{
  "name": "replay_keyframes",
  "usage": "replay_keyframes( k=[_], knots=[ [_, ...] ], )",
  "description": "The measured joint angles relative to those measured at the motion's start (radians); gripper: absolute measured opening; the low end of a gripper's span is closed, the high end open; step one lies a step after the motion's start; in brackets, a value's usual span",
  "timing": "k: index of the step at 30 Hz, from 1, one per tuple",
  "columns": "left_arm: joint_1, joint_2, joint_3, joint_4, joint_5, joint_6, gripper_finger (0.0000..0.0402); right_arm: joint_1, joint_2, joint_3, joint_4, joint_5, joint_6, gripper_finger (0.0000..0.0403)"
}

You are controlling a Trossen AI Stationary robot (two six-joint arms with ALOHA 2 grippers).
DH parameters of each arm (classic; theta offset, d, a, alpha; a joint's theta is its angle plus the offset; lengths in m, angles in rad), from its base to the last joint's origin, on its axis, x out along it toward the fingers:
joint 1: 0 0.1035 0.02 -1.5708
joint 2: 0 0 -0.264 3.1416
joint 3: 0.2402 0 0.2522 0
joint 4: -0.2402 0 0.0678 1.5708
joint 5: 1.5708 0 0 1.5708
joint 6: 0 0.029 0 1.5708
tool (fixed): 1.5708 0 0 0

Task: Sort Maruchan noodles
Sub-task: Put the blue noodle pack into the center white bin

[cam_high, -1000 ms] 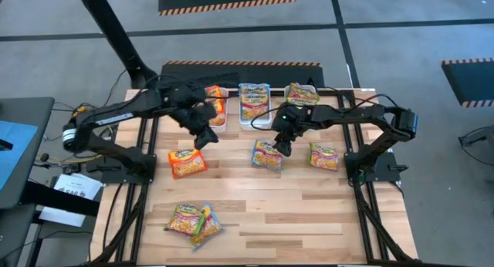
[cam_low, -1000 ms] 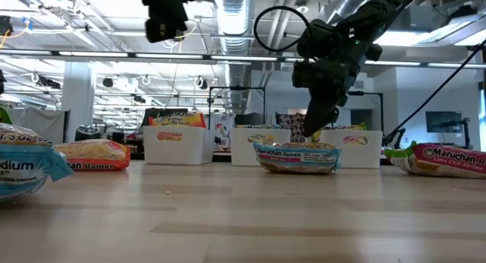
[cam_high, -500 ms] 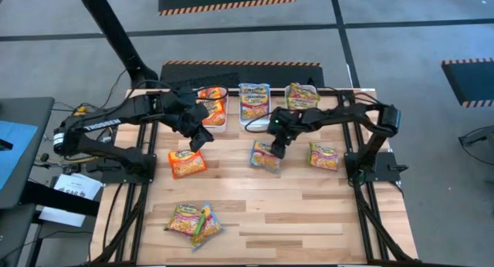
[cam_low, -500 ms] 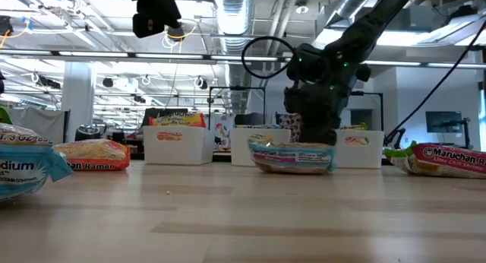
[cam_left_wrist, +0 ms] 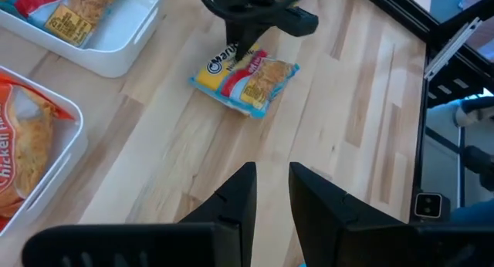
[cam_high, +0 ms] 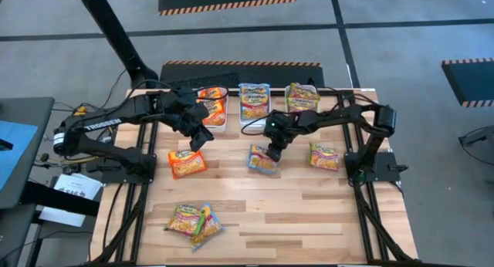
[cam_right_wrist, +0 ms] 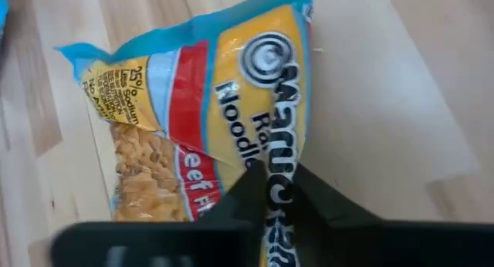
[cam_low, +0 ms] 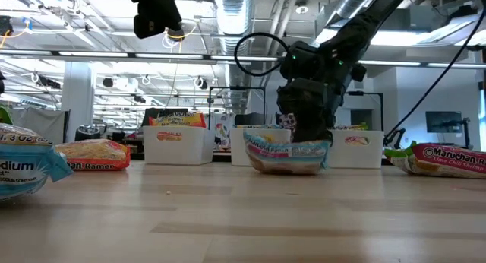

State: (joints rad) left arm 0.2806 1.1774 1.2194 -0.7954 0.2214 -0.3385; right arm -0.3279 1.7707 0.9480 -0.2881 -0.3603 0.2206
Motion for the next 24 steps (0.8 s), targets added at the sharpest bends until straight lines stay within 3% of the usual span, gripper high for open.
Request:
replay_keyframes(
  k=[4, 14, 24],
  knots=[
    [0.000, 0.000, 0.000, -0.001, 0.000, -0.005, 0.0063, 0.025, 0.002, 0.033, -0.009, 0.001, -0.001, 0.0012],
    [0.000, 0.000, 0.000, -0.009, -0.036, -0.005, 0.0063, 0.099, -0.020, 0.177, -0.195, 0.009, -0.097, 0.0005],
    [0.009, -0.004, 0.001, -0.062, -0.044, 0.018, 0.0063, 0.095, -0.109, 0.331, -0.271, 0.220, -0.174, 0.0005]
  ],
)
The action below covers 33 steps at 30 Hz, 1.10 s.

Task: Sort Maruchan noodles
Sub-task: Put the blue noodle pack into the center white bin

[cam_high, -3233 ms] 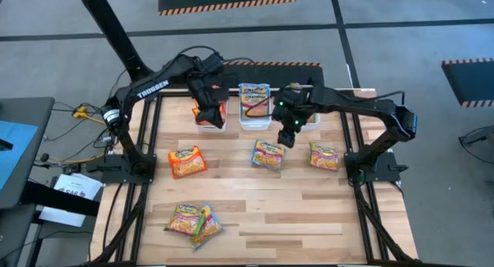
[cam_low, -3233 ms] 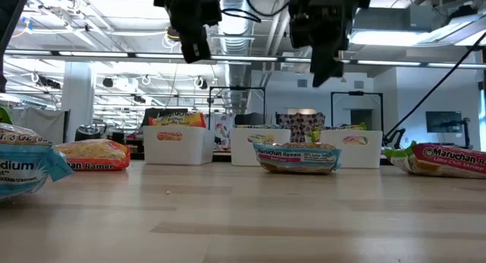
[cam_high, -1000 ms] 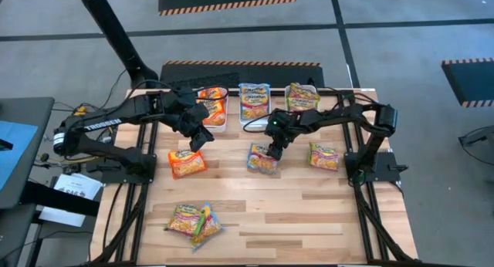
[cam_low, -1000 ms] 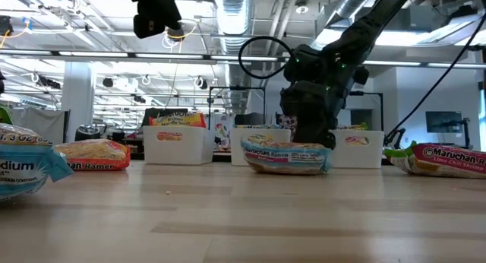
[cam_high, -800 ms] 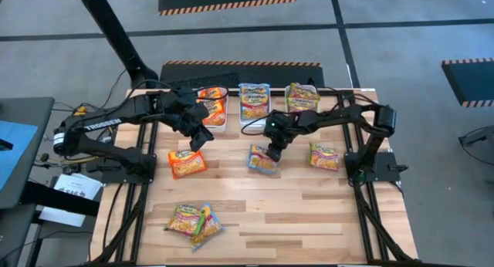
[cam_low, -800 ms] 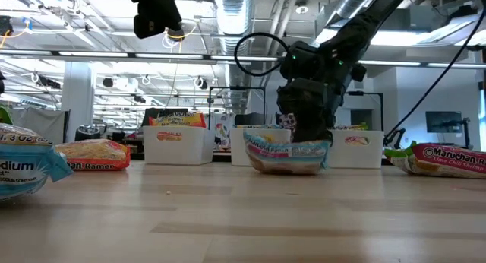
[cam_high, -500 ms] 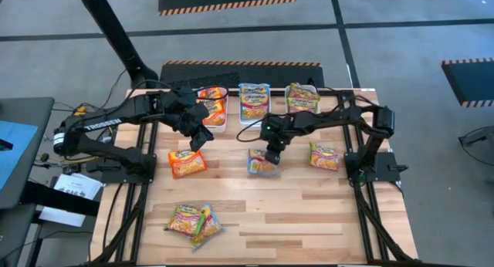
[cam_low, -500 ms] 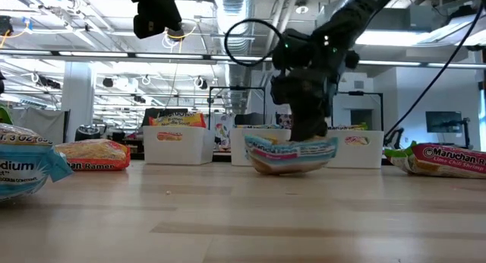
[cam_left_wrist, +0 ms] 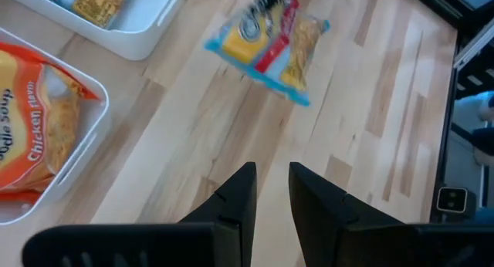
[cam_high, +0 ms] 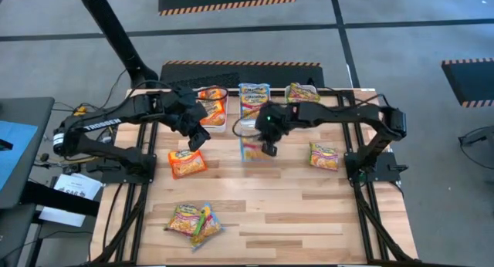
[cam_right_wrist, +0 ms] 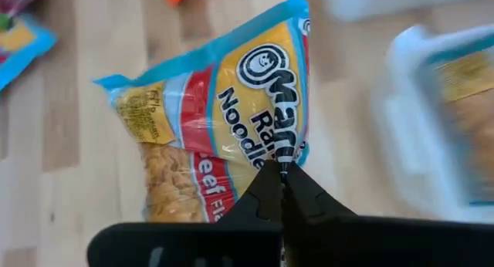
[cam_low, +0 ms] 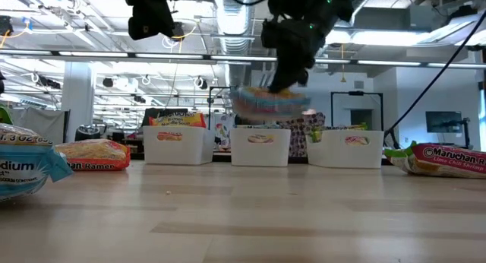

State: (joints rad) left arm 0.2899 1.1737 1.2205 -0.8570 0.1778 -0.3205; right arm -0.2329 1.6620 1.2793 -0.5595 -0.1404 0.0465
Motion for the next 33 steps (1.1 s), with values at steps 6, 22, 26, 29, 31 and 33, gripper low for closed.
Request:
replay_keyframes(
  k=[6, 22, 26, 29, 31, 33],
  knots=[
    [0.033, -0.024, 0.000, -0.006, 0.000, 0.010, 0.0063, -0.064, 0.001, 0.108, -0.017, 0.106, -0.107, 0.0005],
    [0.181, -0.107, 0.000, 0.001, -0.033, 0.150, 0.0063, -0.236, 0.064, 0.152, 0.154, 0.329, -0.422, 0.0005],
    [0.230, -0.107, 0.000, 0.002, -0.041, 0.190, 0.0063, -0.235, 0.108, 0.155, 0.170, 0.377, -0.452, 0.0005],
    [0.261, -0.107, 0.000, 0.002, -0.040, 0.217, 0.0063, -0.235, 0.138, 0.158, 0.169, 0.403, -0.481, 0.0006],
    [0.284, -0.107, 0.000, 0.003, -0.036, 0.235, 0.0063, -0.235, 0.158, 0.170, 0.177, 0.404, -0.491, 0.0007],
    [0.302, -0.107, 0.000, 0.003, -0.033, 0.250, 0.0063, -0.235, 0.180, 0.185, 0.173, 0.404, -0.496, 0.0007]
  ],
)
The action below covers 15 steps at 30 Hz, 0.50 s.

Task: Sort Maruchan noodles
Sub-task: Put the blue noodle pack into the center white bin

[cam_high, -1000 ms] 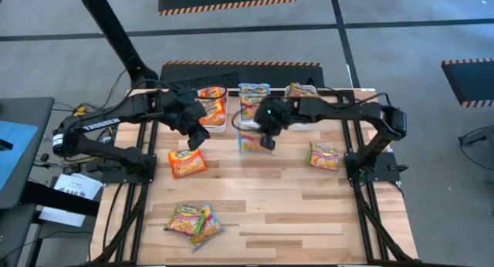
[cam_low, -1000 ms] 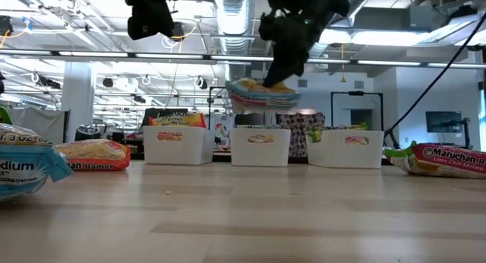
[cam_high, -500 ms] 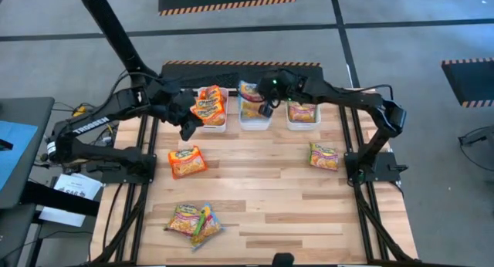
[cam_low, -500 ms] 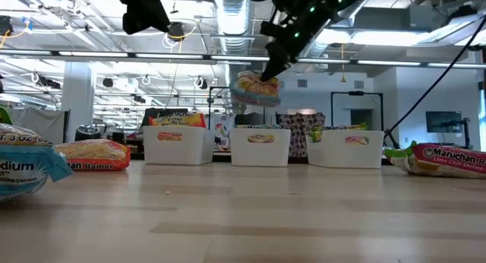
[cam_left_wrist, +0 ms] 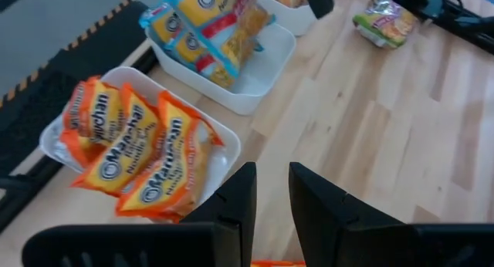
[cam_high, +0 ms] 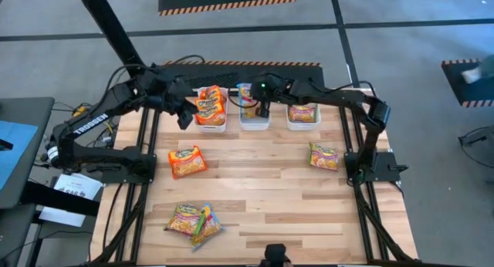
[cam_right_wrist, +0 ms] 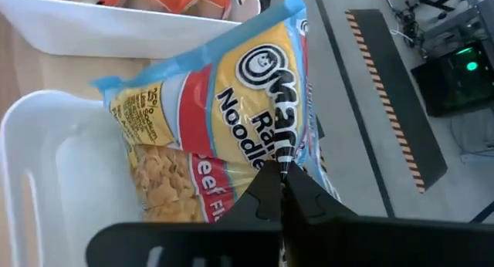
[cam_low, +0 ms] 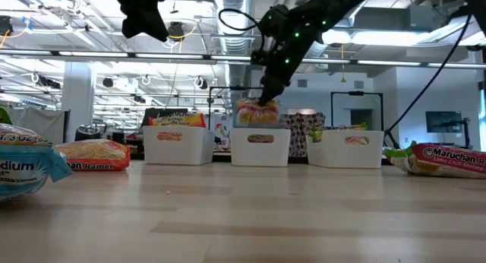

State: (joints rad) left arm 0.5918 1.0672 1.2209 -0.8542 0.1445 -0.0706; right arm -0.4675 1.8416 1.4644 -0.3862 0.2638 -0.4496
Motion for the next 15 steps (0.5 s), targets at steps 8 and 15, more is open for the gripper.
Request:
replay_keyframes(
  k=[8, 15],
  knots=[
    [0.057, 0.000, 0.000, 0.000, 0.001, 0.026, 0.0063, -0.006, 0.079, 0.055, -0.059, 0.015, -0.005, 0.0008],
    [0.086, 0.000, 0.000, 0.000, 0.001, 0.063, 0.0063, -0.006, 0.098, 0.071, -0.089, 0.047, -0.054, 0.0009]
  ],
)
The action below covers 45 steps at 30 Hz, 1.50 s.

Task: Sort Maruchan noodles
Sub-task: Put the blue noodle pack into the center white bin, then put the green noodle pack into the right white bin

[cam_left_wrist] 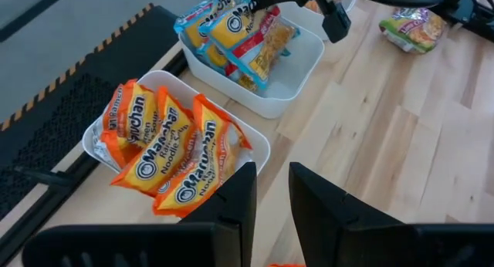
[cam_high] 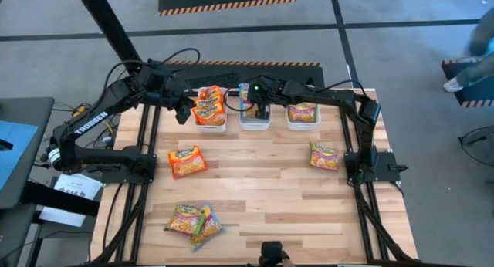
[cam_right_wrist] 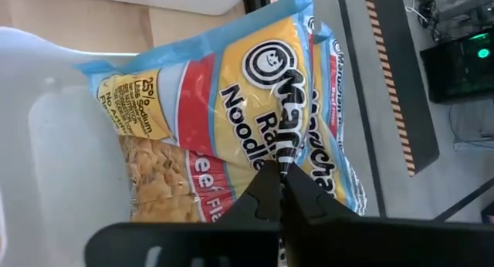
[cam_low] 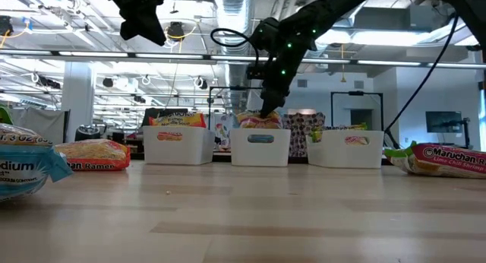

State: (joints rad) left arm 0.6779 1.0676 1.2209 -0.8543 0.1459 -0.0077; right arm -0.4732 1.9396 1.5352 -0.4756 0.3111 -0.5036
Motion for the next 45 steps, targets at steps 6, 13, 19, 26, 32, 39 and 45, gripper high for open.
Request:
replay_keyframes(
  k=[6, 13, 19, 26, 32, 39, 45],
  knots=[
    [0.001, 0.000, 0.000, 0.000, 0.006, 0.004, 0.0063, 0.011, 0.000, 0.000, -0.010, 0.002, -0.002, 0.0027],
    [0.001, 0.000, 0.000, 0.000, 0.006, 0.004, 0.0063, 0.018, 0.000, 0.000, -0.063, -0.021, 0.009, 0.0070],
    [0.001, 0.000, 0.000, 0.000, -0.002, 0.005, 0.0063, 0.024, 0.000, 0.000, -0.070, -0.023, 0.099, 0.0098],
    [0.001, 0.000, 0.000, 0.000, -0.003, 0.013, 0.0063, 0.030, 0.000, 0.045, -0.155, -0.024, 0.214, 0.0137],
    [0.001, 0.000, 0.000, -0.003, -0.002, 0.002, 0.0063, 0.034, 0.000, 0.166, -0.243, -0.025, 0.270, 0.0167],
    [0.001, 0.000, 0.000, -0.065, -0.006, -0.028, 0.0063, 0.034, 0.000, 0.363, -0.426, -0.026, 0.279, 0.0179],
    [0.001, 0.007, 0.000, -0.112, -0.089, -0.018, 0.0063, 0.034, -0.001, 0.507, -0.506, -0.026, 0.278, 0.0179]
  ],
)
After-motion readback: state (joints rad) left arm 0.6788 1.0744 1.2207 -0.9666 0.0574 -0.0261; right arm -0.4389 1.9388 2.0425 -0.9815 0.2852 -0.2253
